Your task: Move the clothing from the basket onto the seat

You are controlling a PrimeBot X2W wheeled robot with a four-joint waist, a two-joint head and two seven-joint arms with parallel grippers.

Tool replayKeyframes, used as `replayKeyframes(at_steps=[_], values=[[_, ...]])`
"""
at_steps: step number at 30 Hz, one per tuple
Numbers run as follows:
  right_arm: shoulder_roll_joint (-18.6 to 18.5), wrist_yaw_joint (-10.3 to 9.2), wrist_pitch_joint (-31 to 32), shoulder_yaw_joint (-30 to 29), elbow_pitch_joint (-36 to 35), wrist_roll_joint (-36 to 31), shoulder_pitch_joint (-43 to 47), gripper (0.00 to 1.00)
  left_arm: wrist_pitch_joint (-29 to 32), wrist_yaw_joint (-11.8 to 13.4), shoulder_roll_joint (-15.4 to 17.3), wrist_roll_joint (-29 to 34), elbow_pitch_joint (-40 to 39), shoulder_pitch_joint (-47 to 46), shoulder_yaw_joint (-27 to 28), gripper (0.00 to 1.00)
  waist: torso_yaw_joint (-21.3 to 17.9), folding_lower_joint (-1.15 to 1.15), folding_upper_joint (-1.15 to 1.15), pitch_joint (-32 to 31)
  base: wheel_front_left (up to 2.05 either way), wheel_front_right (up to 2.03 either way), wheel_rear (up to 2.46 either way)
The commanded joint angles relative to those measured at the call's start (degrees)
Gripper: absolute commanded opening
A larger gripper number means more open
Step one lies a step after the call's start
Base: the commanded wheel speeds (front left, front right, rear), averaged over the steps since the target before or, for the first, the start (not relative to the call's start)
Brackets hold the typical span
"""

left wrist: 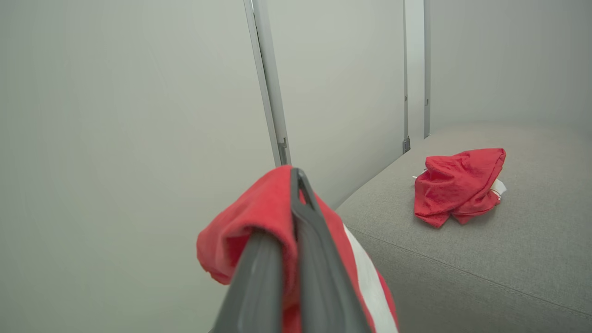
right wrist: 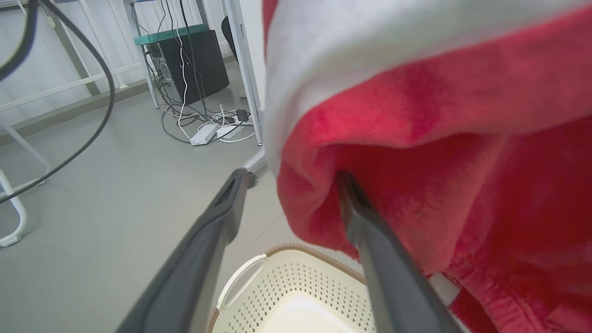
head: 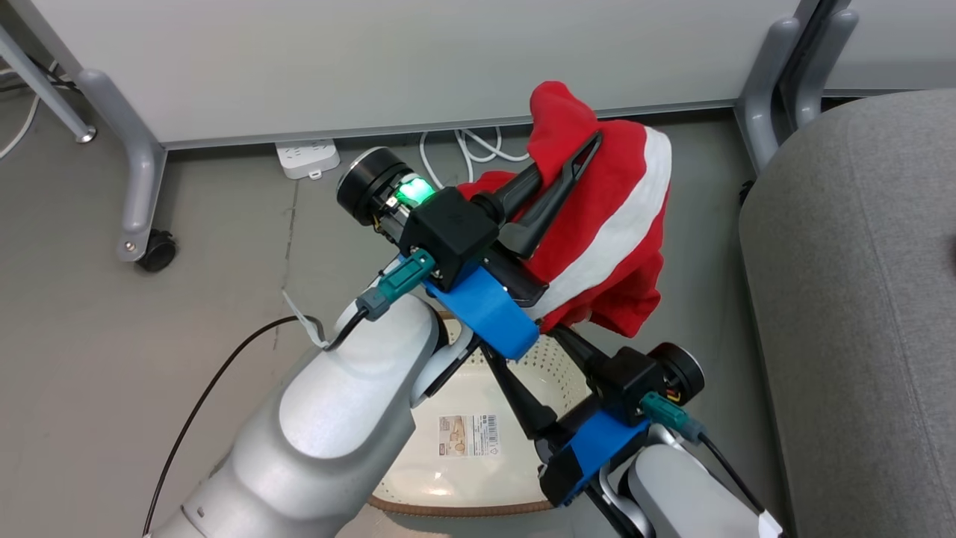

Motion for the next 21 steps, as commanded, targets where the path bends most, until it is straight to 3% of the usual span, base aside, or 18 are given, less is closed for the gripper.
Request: replayKeyframes(at_steps=[1, 12, 13, 14, 15, 21], values=[[0.45, -0.06, -0.04, -0.18, 0.34, -0.24, -1.65, 1.0, -0.17, 0.41, 0.08, -0.47, -0.37, -0.78, -0.38, 0.0, 0.48, -0.01, 0.0, 0.48, 0.0, 0.0, 0.0], [1.03, -0.06, -0.04, -3.63, -3.66, 1.43, -2.5, 1.0, -0.17, 2.18, 0.07, -1.51, -0.79, -1.74, -2.02, 0.0, 1.27, -0.01, 0.0, 1.74, 0.0, 0.0, 0.0], [1.03, -0.05, -0.04, -3.45, -4.0, 1.85, -2.48, 0.46, -0.17, 2.25, 0.07, -1.64, -0.8, -1.74, -2.15, 0.0, 1.29, -0.01, 0.0, 1.74, 0.0, 0.0, 0.0], [1.03, -0.06, -0.04, -3.24, -4.38, 2.08, -2.51, 0.16, -0.17, 2.39, 0.07, -1.78, -0.81, -1.75, -2.27, 0.0, 1.3, -0.01, 0.0, 1.73, 0.0, 0.0, 0.0], [1.04, -0.06, -0.04, -3.08, -4.86, 2.27, -2.58, 0.0, -0.17, 2.47, 0.08, -1.88, -0.83, -1.77, -2.36, 0.0, 1.31, -0.01, 0.0, 1.73, 0.0, 0.0, 0.0], [1.02, -0.06, -0.04, -3.47, -6.44, 2.42, -2.01, 0.0, -0.17, 2.8, 0.07, -2.33, -0.55, -2.02, -2.71, 0.0, 1.19, -0.01, 0.0, 1.66, 0.0, 0.0, 0.0]])
